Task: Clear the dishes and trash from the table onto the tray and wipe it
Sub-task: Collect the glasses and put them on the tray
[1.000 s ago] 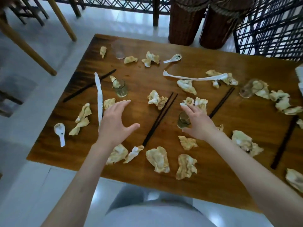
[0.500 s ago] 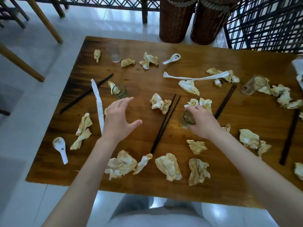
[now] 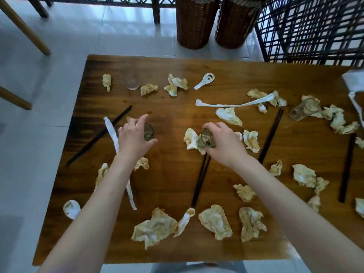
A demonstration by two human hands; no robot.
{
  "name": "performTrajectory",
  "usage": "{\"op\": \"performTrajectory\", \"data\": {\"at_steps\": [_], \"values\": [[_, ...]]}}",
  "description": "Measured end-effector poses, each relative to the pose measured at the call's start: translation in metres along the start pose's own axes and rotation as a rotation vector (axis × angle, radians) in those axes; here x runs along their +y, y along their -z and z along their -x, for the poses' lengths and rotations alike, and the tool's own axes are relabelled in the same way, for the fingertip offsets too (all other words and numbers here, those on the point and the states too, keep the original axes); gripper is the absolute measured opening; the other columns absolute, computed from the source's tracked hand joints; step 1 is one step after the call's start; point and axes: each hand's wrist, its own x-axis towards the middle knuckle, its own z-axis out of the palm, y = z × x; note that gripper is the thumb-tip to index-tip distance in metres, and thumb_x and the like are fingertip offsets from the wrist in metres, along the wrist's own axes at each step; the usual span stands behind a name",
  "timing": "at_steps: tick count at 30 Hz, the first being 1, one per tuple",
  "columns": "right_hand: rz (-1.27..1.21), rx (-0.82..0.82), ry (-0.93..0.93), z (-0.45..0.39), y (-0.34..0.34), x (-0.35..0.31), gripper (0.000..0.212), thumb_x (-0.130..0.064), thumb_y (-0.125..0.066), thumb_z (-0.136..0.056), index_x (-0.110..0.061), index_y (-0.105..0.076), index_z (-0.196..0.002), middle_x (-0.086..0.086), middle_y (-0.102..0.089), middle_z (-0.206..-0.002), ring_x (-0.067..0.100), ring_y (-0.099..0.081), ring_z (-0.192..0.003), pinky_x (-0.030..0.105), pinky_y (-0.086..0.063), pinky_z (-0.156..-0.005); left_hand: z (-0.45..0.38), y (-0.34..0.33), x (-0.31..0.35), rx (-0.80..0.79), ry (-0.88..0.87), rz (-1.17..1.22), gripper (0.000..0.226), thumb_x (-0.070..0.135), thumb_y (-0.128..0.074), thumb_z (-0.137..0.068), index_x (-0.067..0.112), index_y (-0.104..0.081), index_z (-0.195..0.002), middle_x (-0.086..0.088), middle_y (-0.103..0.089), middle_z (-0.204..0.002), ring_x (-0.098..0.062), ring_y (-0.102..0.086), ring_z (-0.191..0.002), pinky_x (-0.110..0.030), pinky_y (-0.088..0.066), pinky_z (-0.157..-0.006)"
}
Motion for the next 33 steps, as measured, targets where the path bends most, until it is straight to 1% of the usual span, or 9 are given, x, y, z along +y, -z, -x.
{"op": "performTrajectory", "data": {"at_steps": [6, 11, 17, 22, 24, 26, 28, 30, 33], "values": [[-0.001, 0.007, -0.001, -0.006, -0.002, -0.005, 0.060, -0.018, -0.073, -0.075, -0.024, -0.045, -0.127, 0.002, -0.049, -0.114, 0.024, -0.055, -0.096, 0.028, -0.045, -0.070, -0.004, -0.004, -0.006, -0.055, 0.009, 0.090, 0.074, 0.041, -0.074, -0.076, 0.019, -0.039, -0.137, -0.009, -0.054, -0.130, -0.029, -0.051, -0.118, -0.046, -0.039, -0.102], [-0.030, 0.025, -0.018, 0.003, 0.004, -0.005, 0.058, -0.017, -0.072, -0.075, -0.024, -0.046, -0.127, 0.002, -0.049, -0.114, 0.023, -0.055, -0.096, 0.034, -0.052, -0.074, 0.007, 0.003, 0.001, -0.027, 0.016, 0.169, 0.061, 0.034, -0.078, -0.073, 0.015, -0.048, -0.123, -0.008, -0.060, -0.116, -0.029, -0.056, -0.109, -0.050, -0.043, -0.098], [-0.039, 0.077, -0.036, 0.029, 0.014, 0.004, 0.058, -0.019, -0.072, -0.076, -0.025, -0.046, -0.127, 0.001, -0.049, -0.114, 0.022, -0.055, -0.094, 0.035, -0.053, -0.073, 0.032, 0.016, 0.025, 0.023, -0.059, 0.172, 0.061, 0.035, -0.078, -0.072, 0.015, -0.049, -0.122, -0.008, -0.061, -0.111, -0.028, -0.055, -0.105, -0.048, -0.045, -0.095], [-0.055, 0.154, -0.061, 0.069, 0.023, 0.028, 0.061, -0.023, -0.073, -0.075, -0.026, -0.045, -0.130, 0.001, -0.050, -0.114, 0.021, -0.055, -0.095, 0.032, -0.051, -0.070, 0.062, 0.025, 0.063, 0.047, -0.131, 0.151, 0.067, 0.035, -0.081, -0.069, 0.019, -0.049, -0.125, -0.005, -0.060, -0.115, -0.025, -0.054, -0.108, -0.040, -0.050, -0.089], [-0.070, 0.193, -0.083, 0.091, 0.027, 0.044, 0.064, -0.024, -0.073, -0.074, -0.026, -0.045, -0.131, 0.001, -0.051, -0.116, 0.021, -0.055, -0.097, 0.030, -0.050, -0.071, 0.077, 0.025, 0.084, 0.049, -0.187, 0.150, 0.067, 0.034, -0.082, -0.068, 0.020, -0.049, -0.125, -0.004, -0.060, -0.115, -0.023, -0.055, -0.105, -0.035, -0.049, -0.085], [-0.077, 0.229, -0.110, 0.117, 0.032, 0.061, 0.066, -0.025, -0.074, -0.074, -0.026, -0.044, -0.133, 0.001, -0.052, -0.115, 0.022, -0.056, -0.096, 0.033, -0.053, -0.073, 0.092, 0.024, 0.109, 0.045, -0.241, 0.158, 0.065, 0.033, -0.082, -0.068, 0.022, -0.049, -0.123, -0.004, -0.060, -0.113, -0.022, -0.056, -0.102, -0.031, -0.046, -0.080], [-0.076, 0.254, -0.145, 0.144, 0.036, 0.082, 0.066, -0.026, -0.074, -0.074, -0.026, -0.044, -0.133, 0.002, -0.052, -0.113, 0.022, -0.057, -0.094, 0.034, -0.053, -0.074, 0.107, 0.022, 0.136, 0.028, -0.292, 0.167, 0.064, 0.033, -0.081, -0.068, 0.022, -0.050, -0.123, -0.003, -0.060, -0.113, -0.022, -0.056, -0.101, -0.030, -0.045, -0.080], [-0.076, 0.287, -0.201, 0.179, 0.041, 0.108, 0.065, -0.028, -0.075, -0.073, -0.025, -0.046, -0.131, 0.002, -0.053, -0.113, 0.022, -0.057, -0.096, 0.030, -0.050, -0.075, 0.128, 0.016, 0.170, -0.008, -0.334, 0.170, 0.065, 0.036, -0.081, -0.068, 0.023, -0.050, -0.124, -0.004, -0.059, -0.114, -0.022, -0.056, -0.103, -0.031, -0.047, -0.080], [-0.070, 0.326, -0.270, 0.227, 0.048, 0.145, 0.064, -0.029, -0.076, -0.072, -0.024, -0.047, -0.130, 0.002, -0.054, -0.118, 0.021, -0.056, -0.103, 0.031, -0.048, -0.080, 0.161, 0.008, 0.218, -0.022, -0.413, 0.180, 0.064, 0.036, -0.080, -0.069, 0.025, -0.049, -0.124, -0.004, -0.058, -0.111, -0.019, -0.051, -0.096, -0.028, -0.043, -0.076]]}}
